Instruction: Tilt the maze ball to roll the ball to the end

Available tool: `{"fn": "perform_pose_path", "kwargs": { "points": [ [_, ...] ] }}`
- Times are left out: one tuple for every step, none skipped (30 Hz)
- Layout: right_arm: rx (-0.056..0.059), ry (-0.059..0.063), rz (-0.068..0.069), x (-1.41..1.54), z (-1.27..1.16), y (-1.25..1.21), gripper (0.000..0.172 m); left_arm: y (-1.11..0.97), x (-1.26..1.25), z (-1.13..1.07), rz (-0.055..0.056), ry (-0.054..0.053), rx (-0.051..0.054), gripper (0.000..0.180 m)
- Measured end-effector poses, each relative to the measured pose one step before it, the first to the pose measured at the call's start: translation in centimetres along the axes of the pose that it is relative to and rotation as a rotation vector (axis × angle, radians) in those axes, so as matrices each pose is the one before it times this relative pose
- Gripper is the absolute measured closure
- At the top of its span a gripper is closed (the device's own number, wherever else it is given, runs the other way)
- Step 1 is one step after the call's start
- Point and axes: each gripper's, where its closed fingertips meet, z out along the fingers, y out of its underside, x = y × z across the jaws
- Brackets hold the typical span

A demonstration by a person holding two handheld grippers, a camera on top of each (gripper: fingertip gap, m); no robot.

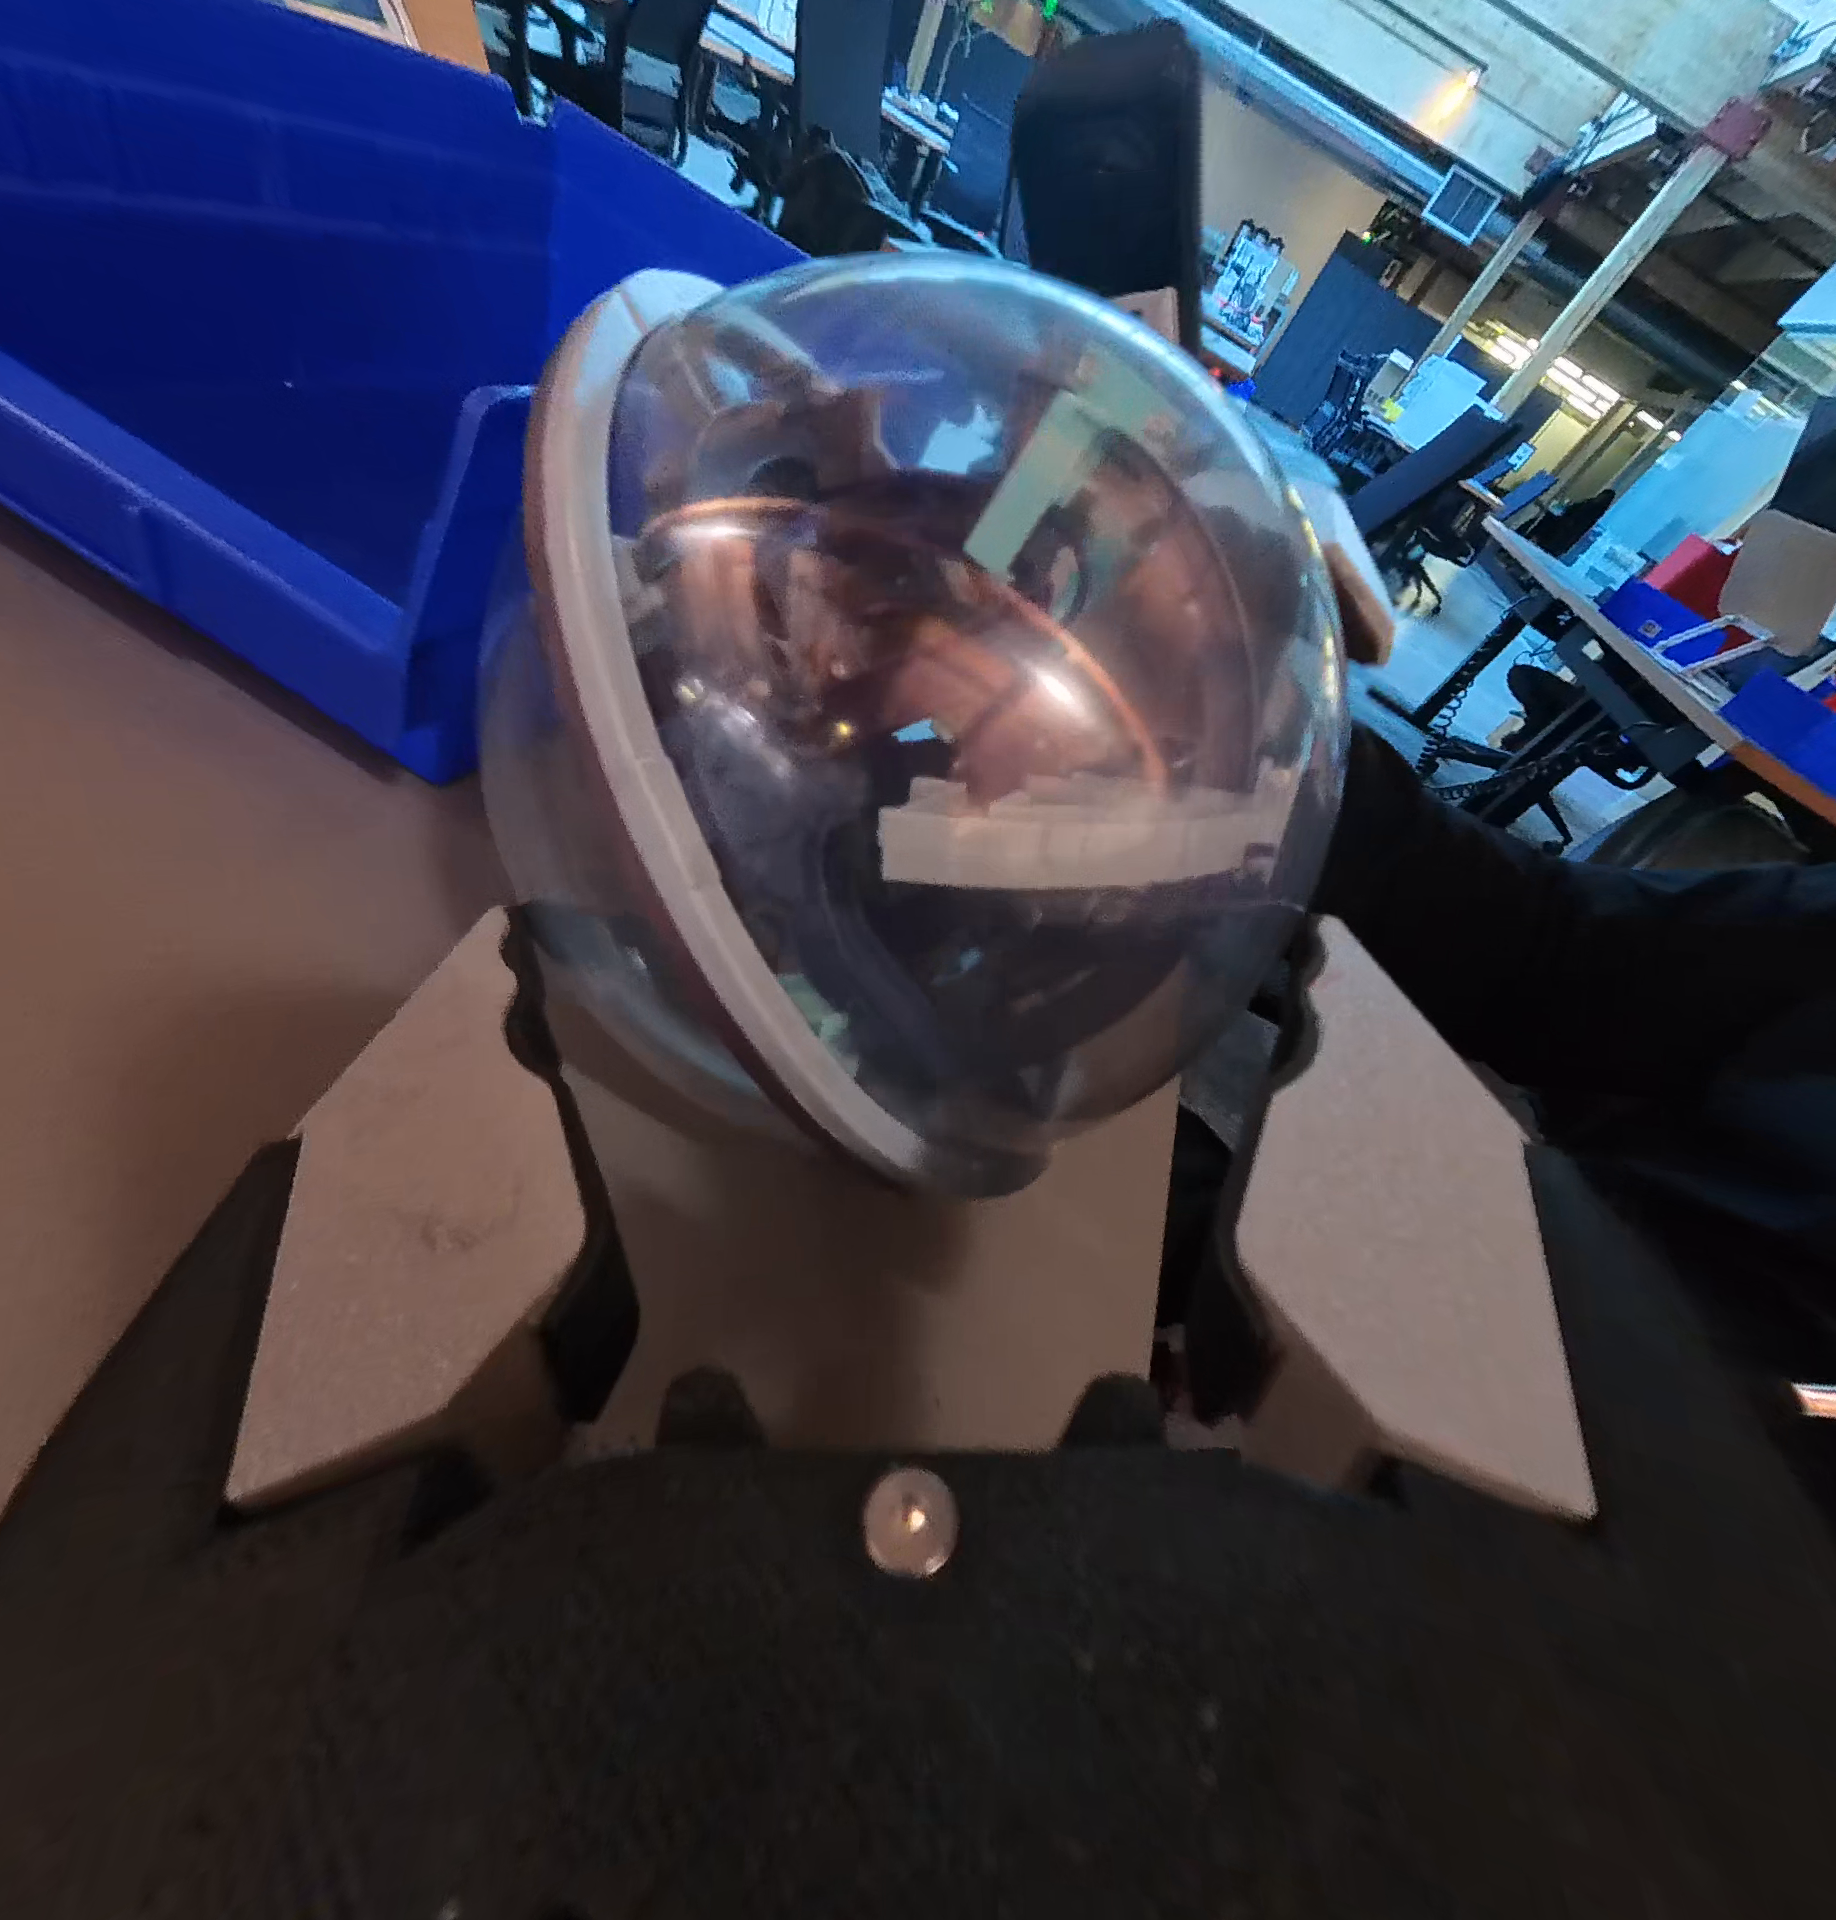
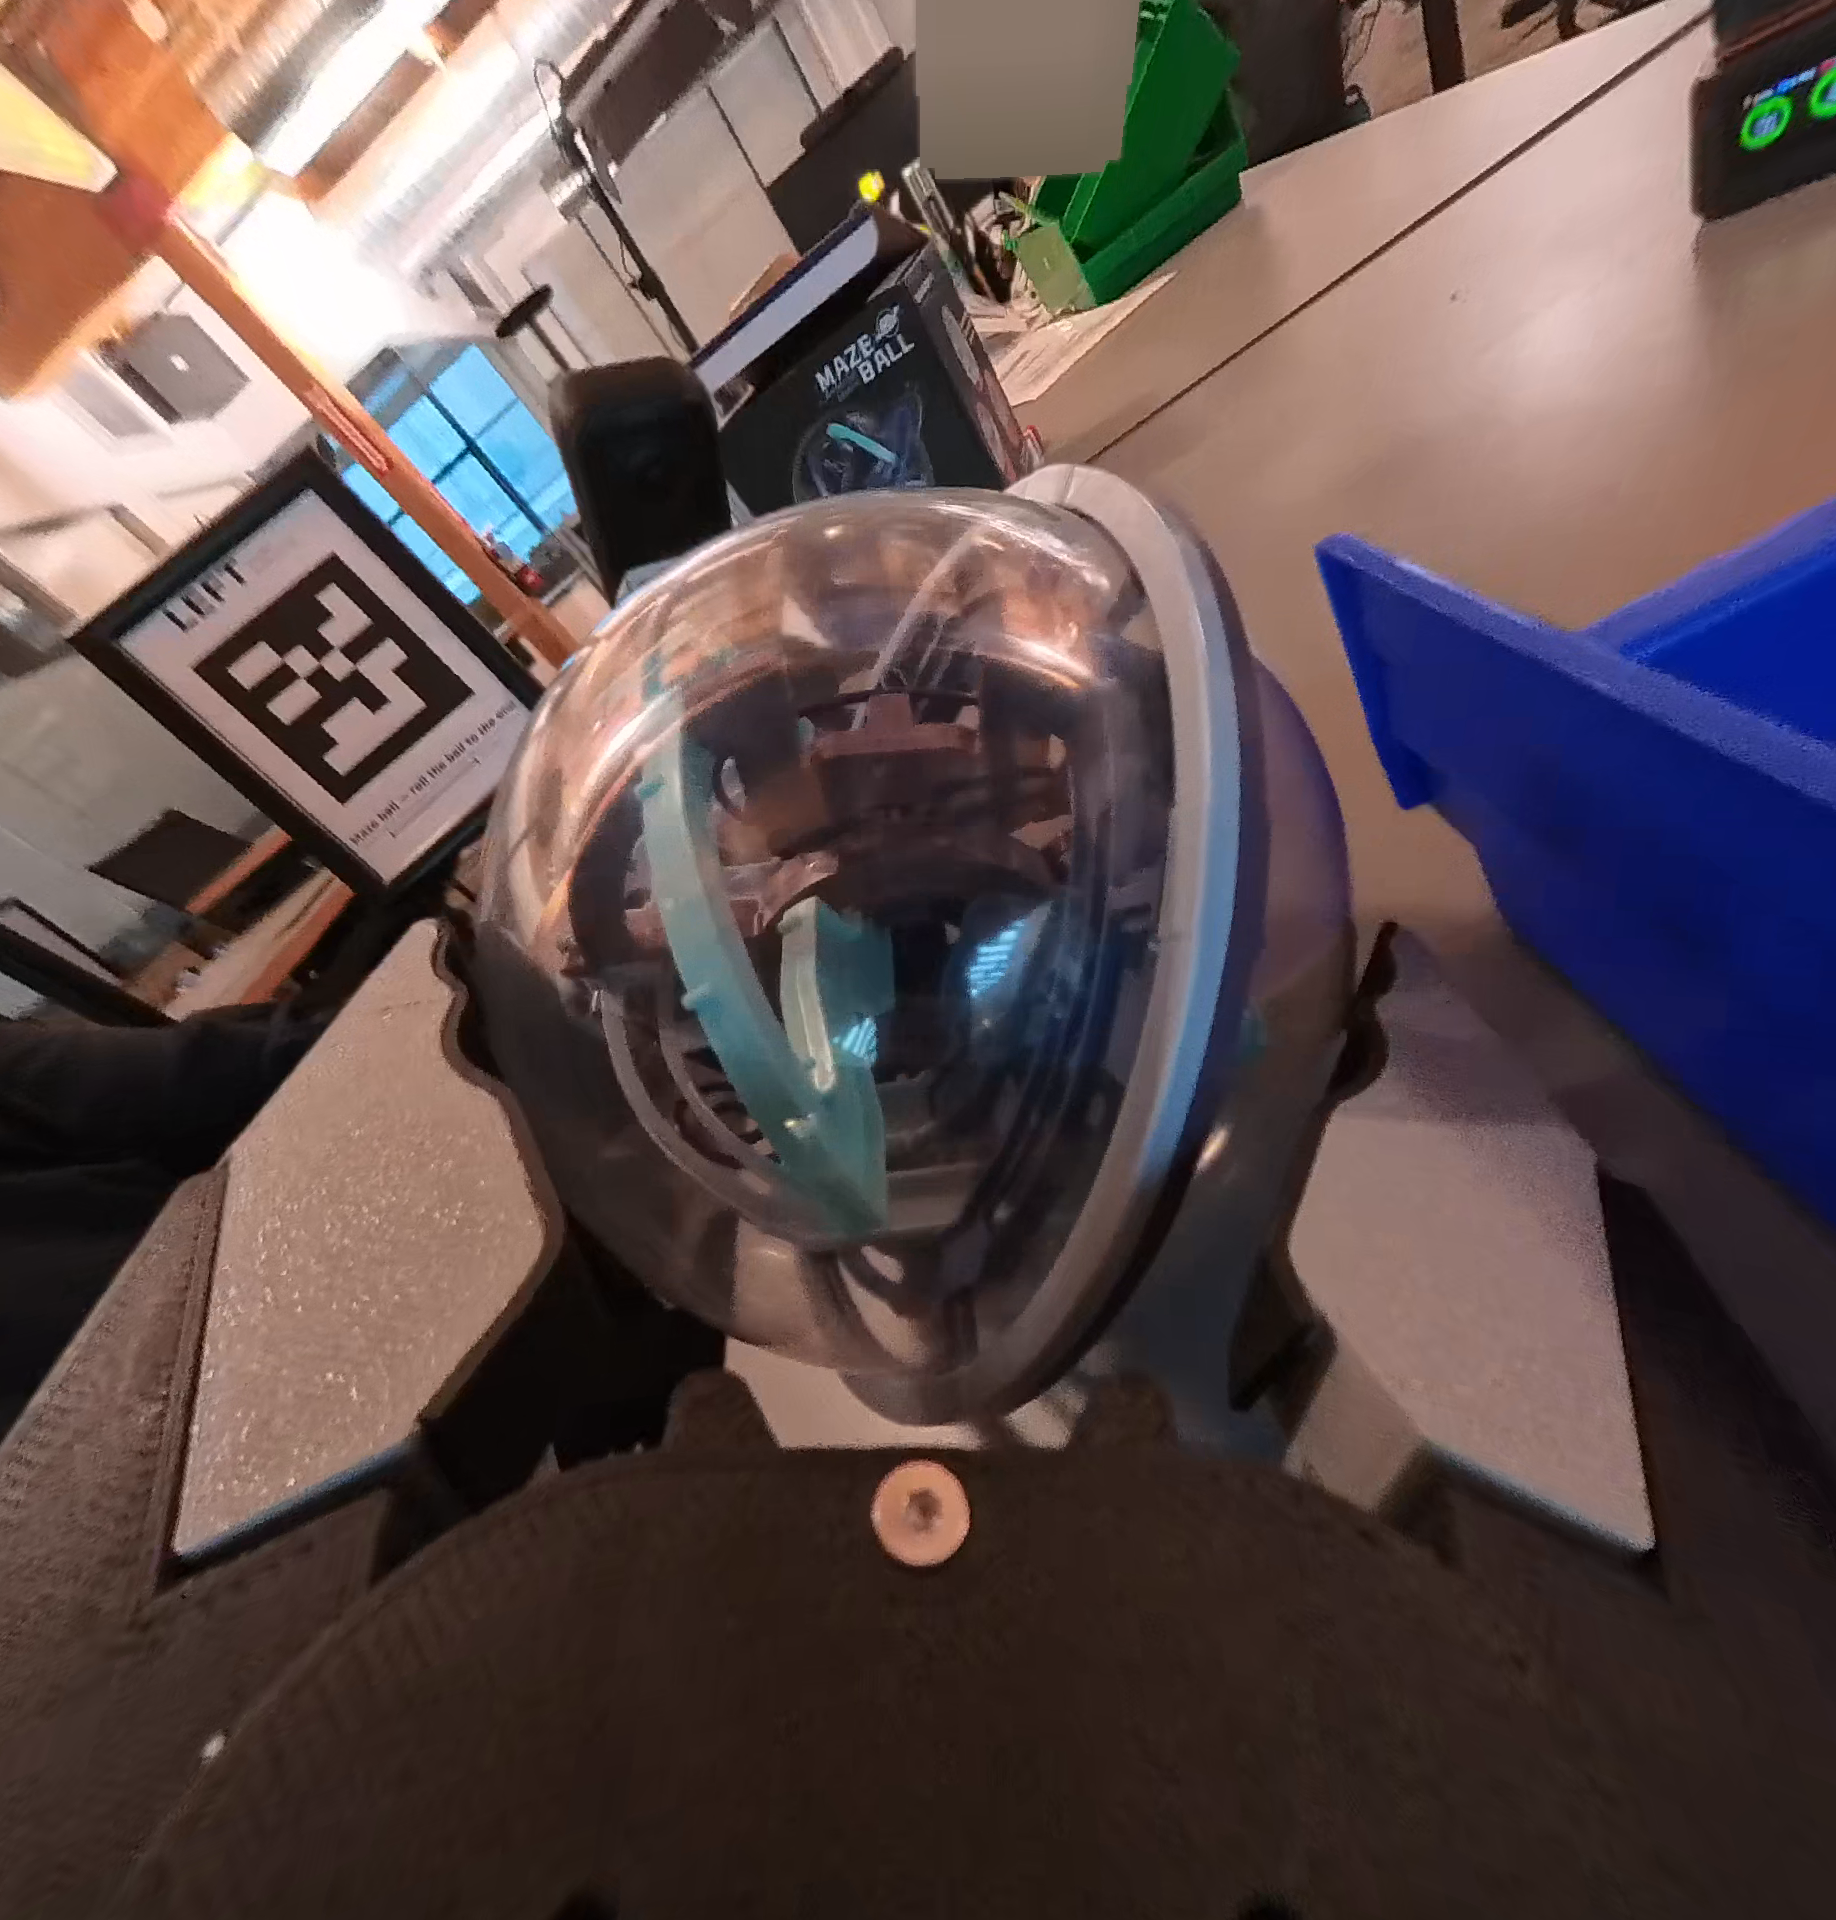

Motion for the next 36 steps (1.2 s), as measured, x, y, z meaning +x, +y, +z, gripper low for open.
{"fn": "perform_pose_path", "kwargs": {
  "points": [
    [0.0002,-0.0084,0.0288,0.088,-0.087,0.007,0.015,0.136,0.082,0.057,0.0084,0.001,-0.0104,0.043],
    [-0.0028,-0.0097,0.0286,0.072,-0.076,0.057,0.015,0.131,0.068,0.044,0.0147,-0.0017,-0.0111,0.042],
    [-0.0019,-0.0098,0.0254,0.046,-0.07,0.054,0.015,0.137,0.048,0.026,0.0172,-0.0034,-0.0108,0.041],
    [-0.0007,-0.0089,0.0187,0.03,-0.058,0.049,0.015,0.114,0.045,0.003,0.0169,-0.0026,-0.0094,0.041],
    [0.0001,-0.0069,0.0097,0.014,-0.072,0.045,0.015,0.083,0.117,-0.012,0.0153,0.0038,-0.0067,0.04],
    [-0.0005,-0.0049,0.0063,-0.003,-0.091,0.045,0.015,0.029,0.098,-0.04,0.0153,0.0051,-0.0028,0.04],
    [-0.001,-0.0033,0.0061,0.017,-0.082,0.026,0.015,-0.04,0.109,-0.111,0.0149,0.0078,0.0018,0.04],
    [0.0013,-0.0017,0.0061,0.029,-0.089,-0.008,0.015,-0.082,0.096,-0.144,0.0123,0.0089,0.0054,0.04],
    [0.0033,-0.0006,0.0044,0.036,-0.063,-0.061,0.015,-0.089,0.034,-0.177,0.0106,0.0052,0.0059,0.041],
    [0.0032,0.0006,-0.0001,0.026,-0.061,-0.051,0.015,-0.081,0.005,-0.179,0.008,0.0044,0.0061,0.043],
    [0.0018,0.0016,-0.0035,0.004,-0.034,-0.035,0.015,-0.114,-0.05,-0.182,0.0033,0.0009,0.0068,0.045],
    [-0.0015,0.0013,-0.0035,-0.007,-0.009,-0.004,0.015,-0.15,-0.092,-0.147,0.0012,-0.003,0.008,0.049],
    [-0.0032,0.0007,-0.0019,-0.012,0.009,0.017,0.015,-0.146,-0.095,-0.1,0.0019,-0.0047,0.0073,0.049],
    [-0.0019,0.0001,-0.001,-0.004,0.027,-0.007,0.015,-0.056,-0.048,-0.056,-0.0003,-0.0037,0.0022,0.05],
    [-0.0004,-0.0001,0.0007,0.002,0.018,-0.016,0.015,0.089,0.065,0.003,0.0025,0.0022,-0.0069,0.05],
    [0.0003,0.0002,0.0041,0.034,0.013,-0.03,0.015,0.26,0.034,0.062,0.0131,-0.0039,-0.0155,0.049],
    [0.0006,-0.0004,0.0052,0.039,-0.004,-0.023,0.015,0.398,-0.018,0.091,0.0239,-0.0121,-0.0242,0.05],
    [0.0001,-0.002,0.0015,0.008,-0.01,-0.013,0.015,0.306,0.047,0.105,0.026,-0.0122,-0.0218,0.048],
    [-0.0008,-0.0038,-0.0017,-0.023,0.003,0.022,0.015,0.091,0.036,0.102,0.0253,-0.0145,-0.011,0.047],
    [-0.0037,-0.0067,0.0002,-0.069,0.019,0.063,0.016,-0.09,-0.236,0.109,0.022,-0.0299,-0.0032,0.046],
    [-0.0095,-0.0113,0.0036,-0.145,0.07,0.151,0.014,-0.215,-0.364,0.1,0.0204,-0.0361,0.0014,0.044],
    [-0.0143,-0.0146,0.0033,-0.216,0.125,0.217,0.014,-0.334,-0.213,0.087,0.0233,-0.0259,0.0089,0.042],
    [-0.0119,-0.0129,0.0016,-0.21,0.128,0.184,0.015,-0.281,0.051,0.071,0.0244,-0.0071,0.0064,0.037],
    [-0.0044,-0.0072,-0.0005,-0.153,0.094,0.056,0.015,-0.037,0.09,0.107,0.0133,0.0008,-0.0068,0.033],
    [-0.001,-0.0019,-0.0033,-0.078,0.073,-0.01,0.015,0.122,0.238,0.098,0.0003,0.0163,-0.0114,0.034],
    [-0.0023,-0.0006,-0.0032,-0.054,0.094,0.012,0.015,0.227,0.345,0.118,-0.0033,0.026,-0.0125,0.038],
    [-0.004,-0.0022,-0.0015,-0.072,0.102,0.021,0.015,0.248,0.172,0.171,-0.0064,0.0155,-0.0053,0.038],
    [-0.0028,-0.002,-0.0016,-0.063,0.103,-0.002,0.015,0.179,0.058,0.135,-0.01,0.0087,0.0023,0.036],
    [-0.0022,-0.0005,0.0002,-0.026,0.079,-0.018,0.015,0.117,0.037,0.068,-0.0179,0.0097,0.004,0.035],
    [-0.0027,-0.0005,0.0014,0.001,0.047,-0.011,0.015,0.128,0.023,0.008,-0.0171,0.007,-0.0081,0.035],
    [-0.001,-0.0022,-0.0019,-0.002,0.013,-0.002,0.015,0.093,0.014,-0.003,-0.0086,0.0025,-0.0063,0.035],
    [0.0017,-0.0035,-0.0072,-0.032,0.006,-0.007,0.016,0.043,0.013,-0.018,0.0014,-0.0011,-0.0018,0.035],
    [0.0093,-0.0029,-0.0139,-0.027,0.004,-0.08,0.016,0.083,-0.006,-0.036,0.0025,-0.0022,-0.0036,0.035],
    [0.0177,-0.0017,-0.0187,-0.027,0.03,-0.158,0.016,0.094,-0.006,-0.016,-0.0011,0.0007,-0.0053,0.035],
    [0.0161,0.0004,-0.0207,-0.03,0.068,-0.12,0.015,0.084,-0.011,0.023,-0.0058,0.0038,-0.0058,0.036],
    [0.0134,0.0034,-0.0179,0.002,0.075,-0.097,0.015,0.057,-0.05,0.012,-0.0072,0.0025,-0.0035,0.036]
  ]
}}
